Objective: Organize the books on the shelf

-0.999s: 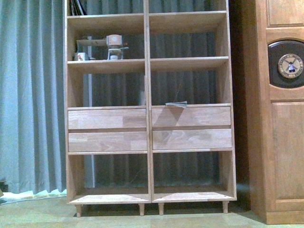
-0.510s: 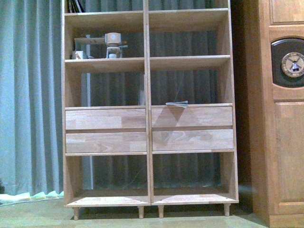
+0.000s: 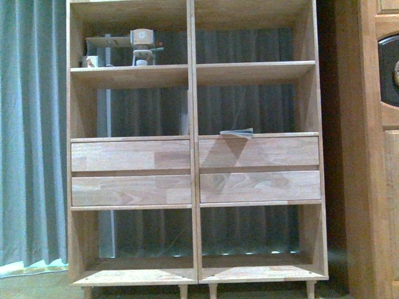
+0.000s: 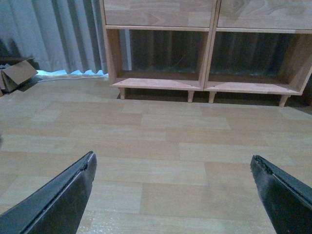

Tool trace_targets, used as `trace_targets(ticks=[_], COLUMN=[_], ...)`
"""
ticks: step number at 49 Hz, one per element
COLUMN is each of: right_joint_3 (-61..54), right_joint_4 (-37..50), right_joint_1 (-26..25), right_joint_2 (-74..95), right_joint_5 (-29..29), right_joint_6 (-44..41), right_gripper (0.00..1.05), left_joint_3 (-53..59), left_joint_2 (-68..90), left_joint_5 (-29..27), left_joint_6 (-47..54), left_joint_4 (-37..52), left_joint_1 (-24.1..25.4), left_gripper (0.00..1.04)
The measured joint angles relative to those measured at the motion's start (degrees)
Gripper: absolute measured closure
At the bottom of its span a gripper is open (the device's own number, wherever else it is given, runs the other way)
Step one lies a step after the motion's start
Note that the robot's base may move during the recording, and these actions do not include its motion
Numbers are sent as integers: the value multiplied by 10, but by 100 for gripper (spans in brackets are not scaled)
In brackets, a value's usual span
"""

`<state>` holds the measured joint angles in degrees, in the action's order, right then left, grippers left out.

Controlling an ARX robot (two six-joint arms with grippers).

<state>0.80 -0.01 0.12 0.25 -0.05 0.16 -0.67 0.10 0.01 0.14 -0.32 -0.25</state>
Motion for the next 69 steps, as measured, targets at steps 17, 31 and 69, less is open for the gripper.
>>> trace_targets(ticks=[17, 31, 69], right_joint_3=[0, 0, 0], right_joint_4=[0, 0, 0], right_joint_1=[0, 0, 0], right_joint_2=[0, 0, 0], right_joint_5=[0, 0, 0], right_joint_6=[0, 0, 0], right_gripper=[7, 7, 7], left_joint_3=[0, 0, 0], left_joint_2=[0, 0, -1], left_joint_5=[0, 0, -1], left_joint_6=[0, 0, 0], left_joint_4=[0, 0, 0], left_joint_1=[0, 0, 0], left_gripper=[7, 7, 7])
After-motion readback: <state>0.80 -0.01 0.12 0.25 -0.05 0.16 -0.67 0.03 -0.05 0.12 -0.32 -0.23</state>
